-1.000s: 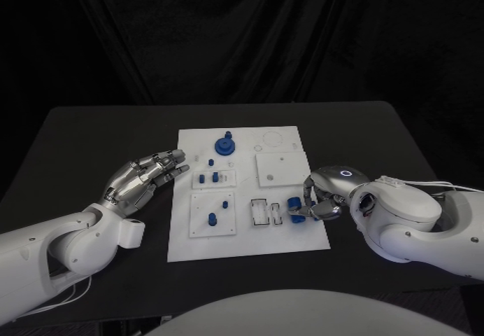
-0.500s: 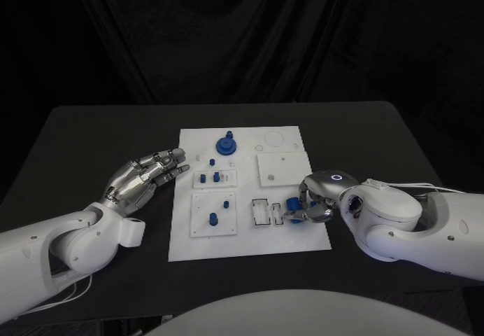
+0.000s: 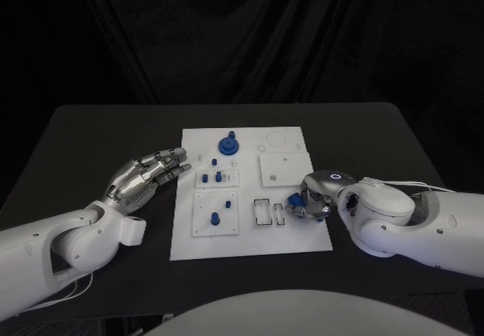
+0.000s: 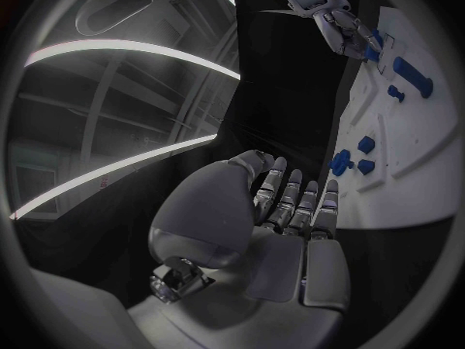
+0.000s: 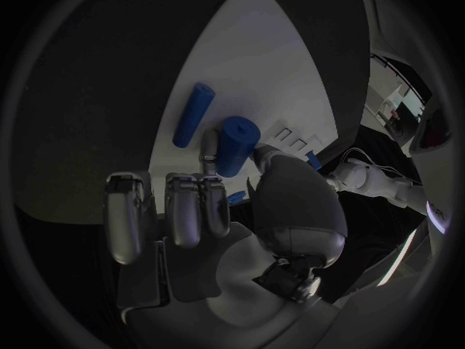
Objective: Assemble the parts on the task board
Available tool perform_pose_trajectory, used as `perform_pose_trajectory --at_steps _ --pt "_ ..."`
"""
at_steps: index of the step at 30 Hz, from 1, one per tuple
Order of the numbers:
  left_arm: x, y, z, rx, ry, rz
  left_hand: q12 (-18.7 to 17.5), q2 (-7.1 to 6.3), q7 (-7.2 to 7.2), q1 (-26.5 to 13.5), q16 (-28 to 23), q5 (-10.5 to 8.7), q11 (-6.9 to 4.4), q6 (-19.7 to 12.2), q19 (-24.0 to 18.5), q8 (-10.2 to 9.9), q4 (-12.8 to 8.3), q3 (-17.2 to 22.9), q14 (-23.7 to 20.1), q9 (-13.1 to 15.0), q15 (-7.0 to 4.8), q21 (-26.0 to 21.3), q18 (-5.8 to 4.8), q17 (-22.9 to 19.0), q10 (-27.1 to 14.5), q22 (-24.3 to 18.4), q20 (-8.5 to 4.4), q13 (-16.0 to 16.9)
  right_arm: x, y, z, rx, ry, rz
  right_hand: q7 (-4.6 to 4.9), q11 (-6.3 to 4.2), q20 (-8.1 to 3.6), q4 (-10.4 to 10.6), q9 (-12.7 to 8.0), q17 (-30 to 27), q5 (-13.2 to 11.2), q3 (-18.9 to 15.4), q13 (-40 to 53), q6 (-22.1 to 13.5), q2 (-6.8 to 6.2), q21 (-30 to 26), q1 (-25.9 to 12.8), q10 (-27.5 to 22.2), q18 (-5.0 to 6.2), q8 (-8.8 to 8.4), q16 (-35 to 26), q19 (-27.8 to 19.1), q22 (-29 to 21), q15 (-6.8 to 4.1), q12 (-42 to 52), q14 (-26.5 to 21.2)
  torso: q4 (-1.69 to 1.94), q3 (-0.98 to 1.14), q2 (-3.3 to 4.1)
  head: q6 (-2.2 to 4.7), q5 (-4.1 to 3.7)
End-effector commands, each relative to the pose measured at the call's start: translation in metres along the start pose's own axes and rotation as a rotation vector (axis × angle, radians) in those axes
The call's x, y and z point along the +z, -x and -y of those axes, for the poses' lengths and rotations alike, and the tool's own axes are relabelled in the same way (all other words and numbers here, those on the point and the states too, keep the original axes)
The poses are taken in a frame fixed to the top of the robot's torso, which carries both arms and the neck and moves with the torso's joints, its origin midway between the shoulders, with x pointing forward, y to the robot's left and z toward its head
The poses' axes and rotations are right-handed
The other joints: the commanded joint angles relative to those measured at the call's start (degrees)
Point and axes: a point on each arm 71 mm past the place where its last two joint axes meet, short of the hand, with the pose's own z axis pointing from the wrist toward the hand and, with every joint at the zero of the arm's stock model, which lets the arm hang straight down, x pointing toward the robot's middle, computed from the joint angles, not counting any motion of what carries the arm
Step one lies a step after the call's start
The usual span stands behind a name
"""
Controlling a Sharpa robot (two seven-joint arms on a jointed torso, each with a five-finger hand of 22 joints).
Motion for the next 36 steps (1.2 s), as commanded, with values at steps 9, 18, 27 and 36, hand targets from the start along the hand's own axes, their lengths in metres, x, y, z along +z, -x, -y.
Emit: perform_pose_trajectory --at_steps 9,18,27,36 --pt "0.000 0.000 0.005 -0.021 -0.079 -0.018 -0.29 -0.25 1.89 0.43 -0.27 -0.25 0.27 -0.49 -0.18 -0.18 0.10 0.44 0.17 -0.03 0.21 0.00 -0.15 0.01 -0.31 -0.14 0.13 -0.02 -0.005 -0.009 -0.004 0.370 0.035 -0.064 -1.67 -1.45 -1.14 -3.99 1.14 15.08 28.09 7.68 15.10 -0.74 -1.97 -0.24 7.89 5.97 -0.10 3.38 0.14 5.46 14.65 -1.09 0.16 6.02 0.04 -0.02 0.04 -0.01 0.51" --pt "0.002 -0.001 0.003 -0.027 -0.070 -0.026 -0.21 -0.10 2.04 0.51 -0.30 -0.26 0.53 -0.62 -0.41 -0.15 0.12 0.69 0.14 -0.02 0.34 -0.17 -0.26 0.02 -0.28 -0.36 0.15 0.02 -0.012 -0.002 -0.017 0.461 0.080 -0.031 -2.20 -1.97 -1.55 -3.72 4.79 15.08 25.37 8.18 15.10 -1.15 -2.20 -0.42 5.27 5.97 -0.04 5.19 0.14 5.37 14.57 -1.50 0.16 6.02 0.02 -0.03 0.04 -0.01 0.53" --pt "0.001 0.000 0.003 -0.026 -0.065 -0.025 -0.13 -0.08 2.08 0.54 -0.20 -0.30 0.62 -0.61 -0.39 -0.13 0.13 0.77 0.18 -0.02 0.38 -0.13 -0.29 0.03 -0.24 -0.29 0.16 0.03 -0.013 -0.002 -0.029 0.482 0.108 -0.055 -2.36 -2.11 -1.71 -2.22 6.13 15.08 18.76 7.67 15.10 -0.80 -1.88 -0.77 3.48 5.97 0.07 4.84 0.14 5.19 14.43 -1.66 0.16 6.02 0.03 -0.03 0.03 -0.01 1.17" --pt "0.002 -0.001 0.002 -0.030 -0.057 -0.031 -0.09 -0.07 2.10 0.54 -0.12 -0.32 0.68 -0.57 -0.39 -0.11 0.13 0.81 0.22 -0.01 0.42 -0.13 -0.31 0.05 -0.21 -0.28 0.16 0.04 -0.009 -0.004 -0.033 0.473 0.099 -0.075 -2.43 -2.19 -1.80 -0.75 7.11 15.08 11.10 6.62 15.10 -0.14 -1.50 -1.04 2.39 5.97 0.14 4.18 0.14 5.05 14.32 -1.72 0.16 6.02 0.02 -0.04 0.03 -0.01 1.66"
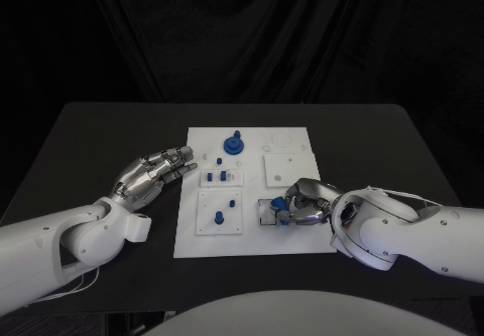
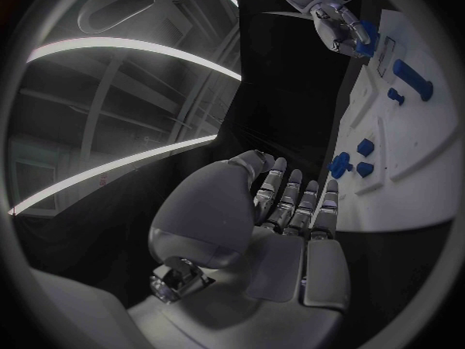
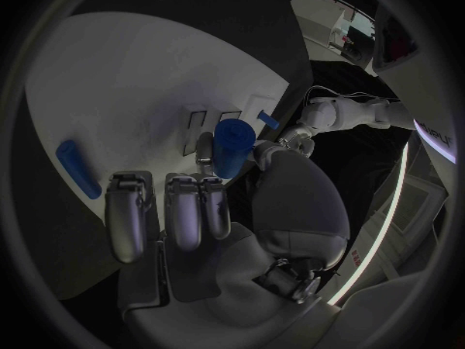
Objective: Assemble the parts on the task board
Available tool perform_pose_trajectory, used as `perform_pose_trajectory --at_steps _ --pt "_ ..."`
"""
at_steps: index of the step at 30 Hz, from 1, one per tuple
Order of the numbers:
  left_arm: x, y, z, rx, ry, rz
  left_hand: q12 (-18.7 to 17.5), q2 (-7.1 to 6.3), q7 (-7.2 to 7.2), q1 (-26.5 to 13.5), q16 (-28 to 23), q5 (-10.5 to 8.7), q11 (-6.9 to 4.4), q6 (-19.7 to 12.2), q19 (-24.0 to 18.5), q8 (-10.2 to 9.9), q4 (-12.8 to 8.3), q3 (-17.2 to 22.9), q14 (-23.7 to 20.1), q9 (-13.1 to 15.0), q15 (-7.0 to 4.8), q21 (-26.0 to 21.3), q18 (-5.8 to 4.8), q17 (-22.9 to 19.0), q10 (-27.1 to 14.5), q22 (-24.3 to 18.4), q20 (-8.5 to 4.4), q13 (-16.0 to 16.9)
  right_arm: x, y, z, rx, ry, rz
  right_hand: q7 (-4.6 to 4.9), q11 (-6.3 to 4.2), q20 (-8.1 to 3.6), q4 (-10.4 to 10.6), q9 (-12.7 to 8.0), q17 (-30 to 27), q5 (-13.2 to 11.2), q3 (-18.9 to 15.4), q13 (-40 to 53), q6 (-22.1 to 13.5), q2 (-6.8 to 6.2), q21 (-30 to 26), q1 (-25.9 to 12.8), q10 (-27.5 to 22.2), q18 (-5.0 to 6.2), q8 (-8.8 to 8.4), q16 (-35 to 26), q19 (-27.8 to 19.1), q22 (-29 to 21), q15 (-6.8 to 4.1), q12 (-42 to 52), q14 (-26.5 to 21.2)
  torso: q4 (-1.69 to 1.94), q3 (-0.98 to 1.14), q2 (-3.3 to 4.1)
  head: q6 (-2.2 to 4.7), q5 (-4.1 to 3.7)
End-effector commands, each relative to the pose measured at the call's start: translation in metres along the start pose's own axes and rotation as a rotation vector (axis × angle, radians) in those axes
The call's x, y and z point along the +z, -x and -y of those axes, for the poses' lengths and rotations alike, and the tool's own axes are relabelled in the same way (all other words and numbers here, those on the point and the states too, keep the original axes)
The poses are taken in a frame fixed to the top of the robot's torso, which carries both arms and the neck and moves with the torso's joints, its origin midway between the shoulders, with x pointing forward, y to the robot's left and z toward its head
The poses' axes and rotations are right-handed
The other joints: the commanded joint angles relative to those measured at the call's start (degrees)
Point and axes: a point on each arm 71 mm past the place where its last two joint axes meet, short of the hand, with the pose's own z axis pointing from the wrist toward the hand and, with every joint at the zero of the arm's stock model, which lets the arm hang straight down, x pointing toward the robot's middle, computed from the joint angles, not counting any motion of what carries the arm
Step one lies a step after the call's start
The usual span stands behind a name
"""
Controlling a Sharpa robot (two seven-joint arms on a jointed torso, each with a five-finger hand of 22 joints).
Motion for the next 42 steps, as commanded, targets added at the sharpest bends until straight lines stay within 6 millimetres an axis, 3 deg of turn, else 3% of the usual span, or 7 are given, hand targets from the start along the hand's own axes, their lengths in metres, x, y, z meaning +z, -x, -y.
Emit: perform_pose_trajectory --at_steps 1,4,8,18,32,42 --pt "0.001 -0.002 0.003 -0.017 -0.059 -0.015 -0.09 -0.07 2.10 0.55 -0.11 -0.31 0.48 -0.15 -0.39 -0.10 -0.02 0.34 0.01 -0.02 0.21 -0.13 -0.32 0.06 -0.01 0.03 0.17 0.04 0.001 -0.001 0.001 0.010 -0.019 -0.004 -1.75 -0.38 -0.25 -2.54 0.44 15.09 -5.81 2.85 15.07 0.11 0.14 -0.30 -1.05 6.06 0.15 -0.65 0.14 4.91 14.30 -0.46 0.16 6.03 0.01 -0.03 -0.02 -0.01 0.11" --pt "0.001 -0.002 0.003 -0.016 -0.057 -0.015 -0.08 -0.07 2.13 0.56 -0.07 -0.34 0.58 -0.19 -0.45 -0.09 -0.02 0.40 0.05 -0.02 0.28 -0.18 -0.36 0.07 0.02 -0.05 0.18 0.04 0.002 -0.002 0.002 0.003 -0.032 -0.012 -1.49 -0.16 -0.17 -1.87 0.67 15.09 -7.93 0.99 15.07 0.37 0.29 -0.54 -2.63 6.06 0.23 -1.01 0.14 4.78 14.20 -0.34 0.16 6.03 0.00 -0.01 0.00 -0.01 0.14" --pt "0.001 -0.001 0.003 -0.017 -0.056 -0.016 -0.08 -0.07 2.13 0.56 -0.07 -0.34 0.58 -0.19 -0.45 -0.09 -0.02 0.40 0.05 -0.02 0.28 -0.18 -0.36 0.07 0.02 -0.05 0.18 0.04 0.004 -0.002 0.002 -0.001 -0.040 -0.017 -1.43 -0.08 -0.04 -1.84 1.09 15.09 -11.11 -1.32 15.07 0.70 1.85 -0.71 -4.06 6.06 0.27 -1.75 0.14 4.71 14.14 -0.24 0.16 6.03 -0.01 0.01 0.00 -0.01 0.13" --pt "0.003 -0.003 0.002 -0.021 -0.048 -0.023 -0.23 -0.03 2.24 0.59 -0.07 -0.43 0.69 -0.43 -0.62 -0.13 -0.01 0.54 0.05 -0.03 0.40 -0.31 -0.46 0.08 -0.07 -0.23 0.20 0.03 0.008 -0.003 -0.001 -0.001 -0.034 -0.012 -1.46 -0.07 0.01 -1.63 1.87 15.09 -16.03 -4.24 15.07 1.35 3.92 -0.78 -6.69 6.06 0.29 -2.73 0.14 4.69 14.12 -0.24 0.16 6.03 -0.01 0.02 0.01 -0.01 0.23" --pt "0.003 -0.006 0.000 -0.031 -0.033 -0.036 -0.31 0.02 2.36 0.60 -0.03 -0.53 0.79 -0.60 -0.83 -0.14 0.03 0.72 0.06 -0.05 0.54 -0.48 -0.59 0.08 -0.15 -0.45 0.21 0.01 0.011 -0.003 -0.003 0.000 -0.026 -0.002 -1.49 -0.11 -0.02 -1.61 2.42 15.09 -18.26 -5.78 15.07 1.52 4.73 -1.26 -8.25 6.06 0.43 -3.27 0.14 4.44 13.93 -0.27 0.16 6.03 -0.02 0.01 0.00 -0.01 0.28" --pt "0.002 -0.005 -0.001 -0.026 -0.027 -0.033 -0.33 0.02 2.42 0.60 0.01 -0.60 0.84 -0.63 -0.89 -0.13 0.04 0.80 0.07 -0.04 0.61 -0.52 -0.66 0.09 -0.19 -0.48 0.21 0.01 0.012 -0.003 -0.003 -0.011 -0.029 0.006 -1.36 -0.02 0.01 -1.57 3.31 15.09 -24.37 -9.03 15.07 1.59 5.54 -1.94 -11.70 6.06 0.63 -4.31 0.14 4.13 13.67 -0.21 0.16 6.03 -0.02 0.04 0.03 -0.01 0.38"
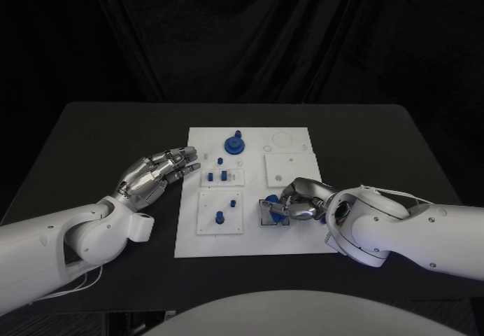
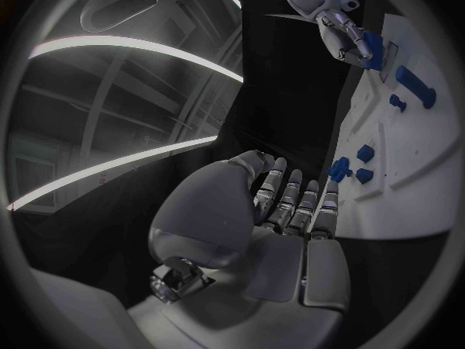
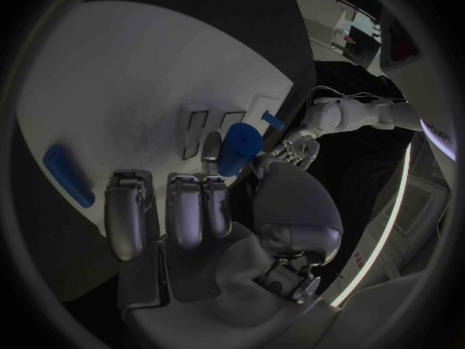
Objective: Assemble the parts on the task board
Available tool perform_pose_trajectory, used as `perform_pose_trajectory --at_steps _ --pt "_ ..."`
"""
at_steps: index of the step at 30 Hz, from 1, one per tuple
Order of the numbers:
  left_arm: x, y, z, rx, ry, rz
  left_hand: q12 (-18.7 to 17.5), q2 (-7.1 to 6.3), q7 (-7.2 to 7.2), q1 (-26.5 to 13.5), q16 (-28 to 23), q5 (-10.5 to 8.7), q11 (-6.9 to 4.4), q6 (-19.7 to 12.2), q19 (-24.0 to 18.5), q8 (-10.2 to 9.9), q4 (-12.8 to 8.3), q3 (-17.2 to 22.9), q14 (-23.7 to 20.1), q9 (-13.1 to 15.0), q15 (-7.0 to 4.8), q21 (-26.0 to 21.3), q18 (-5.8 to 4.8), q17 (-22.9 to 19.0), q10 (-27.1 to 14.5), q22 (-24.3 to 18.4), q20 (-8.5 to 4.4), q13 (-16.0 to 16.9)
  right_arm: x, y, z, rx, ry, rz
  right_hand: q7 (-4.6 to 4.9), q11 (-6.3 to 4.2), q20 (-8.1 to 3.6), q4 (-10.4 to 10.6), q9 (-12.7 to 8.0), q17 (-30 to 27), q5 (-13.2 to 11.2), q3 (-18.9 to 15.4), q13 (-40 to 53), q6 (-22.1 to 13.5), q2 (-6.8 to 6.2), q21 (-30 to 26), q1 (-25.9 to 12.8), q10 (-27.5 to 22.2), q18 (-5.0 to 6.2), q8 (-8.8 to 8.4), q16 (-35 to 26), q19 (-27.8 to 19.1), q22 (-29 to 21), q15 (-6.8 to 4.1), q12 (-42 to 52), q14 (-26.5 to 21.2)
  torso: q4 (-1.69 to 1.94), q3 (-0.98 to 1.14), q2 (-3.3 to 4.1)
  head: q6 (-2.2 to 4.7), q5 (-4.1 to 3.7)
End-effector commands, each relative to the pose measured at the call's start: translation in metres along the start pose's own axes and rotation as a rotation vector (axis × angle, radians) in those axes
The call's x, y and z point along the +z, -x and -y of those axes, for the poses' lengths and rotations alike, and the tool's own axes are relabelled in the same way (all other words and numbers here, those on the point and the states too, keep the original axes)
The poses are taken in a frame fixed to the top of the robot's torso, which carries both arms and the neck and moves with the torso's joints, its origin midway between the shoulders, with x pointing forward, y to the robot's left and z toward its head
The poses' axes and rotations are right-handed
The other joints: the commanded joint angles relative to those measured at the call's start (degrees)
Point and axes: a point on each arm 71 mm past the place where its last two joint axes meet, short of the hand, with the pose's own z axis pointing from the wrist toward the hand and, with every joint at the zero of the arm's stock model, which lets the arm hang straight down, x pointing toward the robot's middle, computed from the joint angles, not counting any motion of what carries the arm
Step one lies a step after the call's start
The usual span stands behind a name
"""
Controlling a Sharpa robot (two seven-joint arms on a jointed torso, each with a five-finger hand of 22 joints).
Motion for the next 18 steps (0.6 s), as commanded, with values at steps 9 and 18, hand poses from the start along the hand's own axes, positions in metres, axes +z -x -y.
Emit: perform_pose_trajectory --at_steps 9,18 --pt "0.0006 -0.0017 0.0003 -0.014 -0.022 -0.016 -0.33 0.01 2.67 0.59 0.06 -0.45 0.31 -0.44 -0.36 -0.12 -0.11 0.36 -0.11 -0.04 0.46 -0.36 -0.70 0.06 0.09 -0.12 0.01 0.01 0.0002 0.0014 0.0020 -0.006 -0.017 0.018 0.40 0.39 0.07 0.06 0.55 15.09 0.14 -3.86 15.09 -0.11 0.26 -0.87 -3.00 5.98 0.79 -1.18 0.14 3.87 13.44 0.16 0.16 6.12 0.01 0.00 0.01 -0.01 -0.07" --pt "0.0004 -0.0017 -0.0004 -0.016 -0.017 -0.018 -0.34 0.00 2.70 0.59 0.06 -0.49 0.32 -0.46 -0.42 -0.12 -0.10 0.39 -0.11 -0.04 0.49 -0.41 -0.73 0.06 0.07 -0.19 0.00 0.01 -0.0015 0.0051 0.0025 0.007 0.009 0.053 0.43 0.42 0.12 -0.04 0.78 15.09 0.16 -5.46 15.09 0.12 0.75 -1.07 -3.21 5.98 0.84 -1.57 0.14 3.80 13.37 0.21 0.16 6.12 -0.02 0.02 0.00 -0.01 0.36"
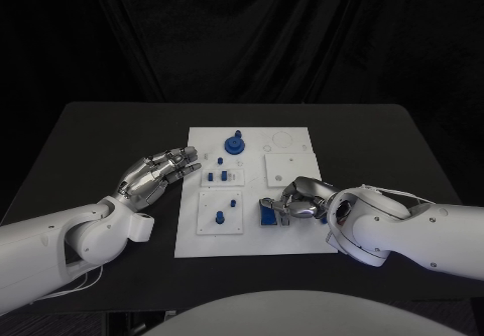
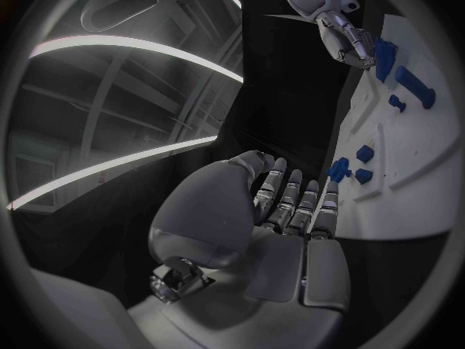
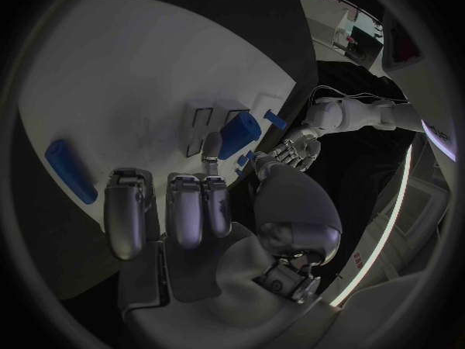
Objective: Assemble the parts on the task board
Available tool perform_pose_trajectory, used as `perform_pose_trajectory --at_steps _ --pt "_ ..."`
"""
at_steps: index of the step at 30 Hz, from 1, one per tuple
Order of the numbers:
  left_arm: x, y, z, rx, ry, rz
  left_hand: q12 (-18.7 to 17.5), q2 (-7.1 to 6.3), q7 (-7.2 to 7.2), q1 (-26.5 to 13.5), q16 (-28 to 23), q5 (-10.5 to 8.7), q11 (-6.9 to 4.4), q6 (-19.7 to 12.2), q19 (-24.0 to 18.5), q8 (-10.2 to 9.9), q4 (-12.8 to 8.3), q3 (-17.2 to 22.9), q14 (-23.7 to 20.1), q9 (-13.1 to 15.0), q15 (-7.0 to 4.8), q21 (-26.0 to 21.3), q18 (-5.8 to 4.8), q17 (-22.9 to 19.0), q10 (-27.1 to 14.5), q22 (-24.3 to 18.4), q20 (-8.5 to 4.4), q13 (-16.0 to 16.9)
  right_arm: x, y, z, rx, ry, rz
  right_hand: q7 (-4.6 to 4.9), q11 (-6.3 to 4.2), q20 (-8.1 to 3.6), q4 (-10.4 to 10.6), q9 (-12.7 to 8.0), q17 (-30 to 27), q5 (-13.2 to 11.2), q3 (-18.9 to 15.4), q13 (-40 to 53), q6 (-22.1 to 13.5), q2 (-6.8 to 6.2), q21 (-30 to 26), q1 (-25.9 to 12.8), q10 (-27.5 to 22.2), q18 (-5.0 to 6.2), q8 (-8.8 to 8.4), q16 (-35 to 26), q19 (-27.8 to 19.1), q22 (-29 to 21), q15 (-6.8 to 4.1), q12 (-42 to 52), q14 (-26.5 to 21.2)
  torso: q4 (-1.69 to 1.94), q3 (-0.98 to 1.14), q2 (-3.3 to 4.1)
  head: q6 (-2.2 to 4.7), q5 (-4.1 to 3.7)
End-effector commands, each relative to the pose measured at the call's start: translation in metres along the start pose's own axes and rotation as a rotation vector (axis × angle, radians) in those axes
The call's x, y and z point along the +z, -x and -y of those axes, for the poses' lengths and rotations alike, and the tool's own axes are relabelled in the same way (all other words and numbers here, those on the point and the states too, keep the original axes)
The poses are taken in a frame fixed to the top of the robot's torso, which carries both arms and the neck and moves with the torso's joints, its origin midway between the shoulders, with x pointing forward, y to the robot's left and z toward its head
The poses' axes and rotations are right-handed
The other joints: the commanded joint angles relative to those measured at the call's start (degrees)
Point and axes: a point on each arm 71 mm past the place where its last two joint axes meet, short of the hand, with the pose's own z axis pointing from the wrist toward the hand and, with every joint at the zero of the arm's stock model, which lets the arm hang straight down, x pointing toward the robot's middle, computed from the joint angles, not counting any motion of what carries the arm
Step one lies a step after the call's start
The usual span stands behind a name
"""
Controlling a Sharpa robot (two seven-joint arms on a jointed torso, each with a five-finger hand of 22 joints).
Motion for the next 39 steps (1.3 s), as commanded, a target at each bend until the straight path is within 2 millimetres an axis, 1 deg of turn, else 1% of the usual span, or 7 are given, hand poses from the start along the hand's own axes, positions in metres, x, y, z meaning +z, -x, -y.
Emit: perform_pose_trajectory --at_steps 1,5,10,14,19,27,39 --pt "0.000 -0.002 0.000 -0.013 -0.018 -0.014 -0.34 0.00 2.49 0.59 0.06 -0.26 0.34 -0.27 -0.42 -0.12 -0.10 0.40 -0.10 -0.05 0.49 -0.19 -0.73 0.07 0.08 -0.05 0.00 0.01 -0.002 0.004 0.000 0.014 0.019 0.044 0.40 0.40 0.11 -0.11 0.28 15.09 1.50 -0.82 15.05 0.24 0.45 -0.08 0.52 5.98 0.82 -0.40 0.14 3.84 13.41 0.19 0.16 6.12 -0.01 0.00 -0.01 -0.01 0.39" --pt "-0.001 -0.001 0.001 -0.012 -0.017 -0.012 -0.34 0.00 2.49 0.59 0.06 -0.26 0.34 -0.27 -0.42 -0.12 -0.10 0.40 -0.10 -0.05 0.49 -0.19 -0.73 0.07 0.08 -0.05 0.00 0.01 -0.006 0.006 -0.001 0.022 0.054 0.059 0.31 0.30 0.04 -0.44 0.87 15.09 6.42 -1.57 15.05 0.29 0.08 0.06 5.61 5.98 0.77 -0.91 0.14 3.94 13.48 0.12 0.16 6.12 -0.03 0.00 0.00 -0.01 0.54" --pt "-0.002 0.000 0.001 -0.011 -0.016 -0.009 -0.34 0.00 2.49 0.59 0.06 -0.26 0.34 -0.27 -0.42 -0.12 -0.10 0.40 -0.10 -0.05 0.49 -0.19 -0.73 0.07 0.08 -0.05 0.00 0.01 -0.013 0.006 -0.003 0.015 0.088 0.057 0.34 0.32 0.04 -1.01 1.48 15.09 7.95 -2.54 15.05 0.13 -1.01 0.09 11.14 5.98 0.75 -1.39 0.14 3.98 13.51 0.13 0.16 6.12 0.04 0.02 -0.02 -0.01 0.52" --pt "-0.002 0.001 0.001 -0.010 -0.014 -0.007 -0.30 -0.02 2.52 0.58 0.17 -0.32 0.38 -0.24 -0.48 -0.08 -0.08 0.47 -0.06 -0.03 0.55 -0.23 -0.80 0.08 0.08 -0.08 0.00 0.01 -0.019 0.006 -0.002 0.005 0.097 0.045 0.13 0.18 0.00 -1.06 2.78 15.09 6.72 -3.83 15.05 0.77 -1.84 0.11 13.45 5.98 0.74 -0.42 0.14 4.00 13.52 0.04 0.16 6.12 0.02 0.02 0.01 -0.01 0.55" --pt "-0.003 0.001 0.001 -0.009 -0.012 -0.005 -0.30 -0.02 2.52 0.58 0.17 -0.32 0.38 -0.24 -0.48 -0.08 -0.08 0.47 -0.06 -0.03 0.55 -0.23 -0.80 0.08 0.08 -0.08 0.00 0.01 -0.022 0.005 -0.001 -0.004 0.092 0.028 -0.23 -0.12 -0.20 -0.38 4.89 15.09 4.30 -5.95 15.05 1.05 -1.96 -0.02 14.26 5.98 0.78 1.14 0.14 3.95 13.48 -0.21 0.16 6.12 -0.03 0.02 -0.01 -0.01 0.51" --pt "-0.003 0.001 0.000 -0.010 -0.008 -0.006 -0.25 -0.04 2.54 0.57 0.28 -0.35 0.41 -0.22 -0.51 -0.06 -0.08 0.51 -0.01 -0.03 0.59 -0.25 -0.83 0.10 0.10 -0.11 0.00 0.02 -0.022 0.003 0.001 -0.016 0.090 0.008 -0.46 -0.33 -0.37 -0.65 6.08 15.09 3.41 -7.16 15.05 0.95 -2.20 -0.65 16.25 5.98 0.94 1.83 0.14 3.66 13.25 -0.39 0.16 6.12 -0.08 -0.04 -0.06 -0.01 0.52" --pt "-0.003 0.002 0.000 -0.008 0.001 -0.004 -0.18 -0.04 2.61 0.54 0.43 -0.38 0.51 -0.23 -0.59 -0.02 -0.04 0.60 0.08 -0.02 0.71 -0.32 -0.92 0.13 0.15 -0.17 0.01 0.04 -0.018 0.003 0.001 -0.021 0.091 0.006 -0.71 -0.53 -0.50 -0.41 6.70 15.09 2.80 -7.64 15.05 1.61 -1.42 -0.70 17.02 5.98 0.95 2.37 0.14 3.64 13.24 -0.55 0.16 6.12 0.06 -0.01 -0.02 -0.01 0.61"
